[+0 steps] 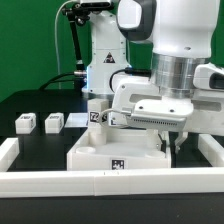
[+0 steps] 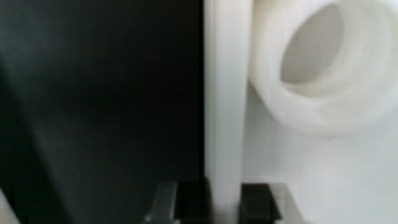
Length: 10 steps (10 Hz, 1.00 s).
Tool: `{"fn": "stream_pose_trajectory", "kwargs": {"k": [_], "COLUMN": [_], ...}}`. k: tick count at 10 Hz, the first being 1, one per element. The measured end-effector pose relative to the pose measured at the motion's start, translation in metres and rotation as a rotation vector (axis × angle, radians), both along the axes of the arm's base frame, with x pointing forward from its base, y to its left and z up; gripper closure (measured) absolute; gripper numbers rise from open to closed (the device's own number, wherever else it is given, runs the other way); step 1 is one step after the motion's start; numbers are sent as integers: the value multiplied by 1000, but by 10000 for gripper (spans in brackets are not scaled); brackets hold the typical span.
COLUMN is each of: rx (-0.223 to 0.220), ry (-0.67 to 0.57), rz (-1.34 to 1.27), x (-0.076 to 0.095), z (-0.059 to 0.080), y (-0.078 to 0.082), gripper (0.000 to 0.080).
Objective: Assemble square table
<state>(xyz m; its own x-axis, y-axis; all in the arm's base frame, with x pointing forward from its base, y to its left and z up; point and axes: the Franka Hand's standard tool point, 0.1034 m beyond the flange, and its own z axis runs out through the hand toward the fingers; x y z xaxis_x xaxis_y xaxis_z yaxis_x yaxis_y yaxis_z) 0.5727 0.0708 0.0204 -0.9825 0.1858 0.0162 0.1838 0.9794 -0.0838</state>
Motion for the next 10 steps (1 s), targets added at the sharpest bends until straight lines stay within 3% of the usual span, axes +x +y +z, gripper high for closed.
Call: {"fn": "stream_pose_trajectory", "kwargs": {"k": [3,8,10], "rx": [-1,-53,-43], "ry": [3,83,76], "rz": [0,87,76], "x": [-1,-6,-4], "z": [-1,0,-2], "y": [0,49,41], "gripper": [739,739,739]}}
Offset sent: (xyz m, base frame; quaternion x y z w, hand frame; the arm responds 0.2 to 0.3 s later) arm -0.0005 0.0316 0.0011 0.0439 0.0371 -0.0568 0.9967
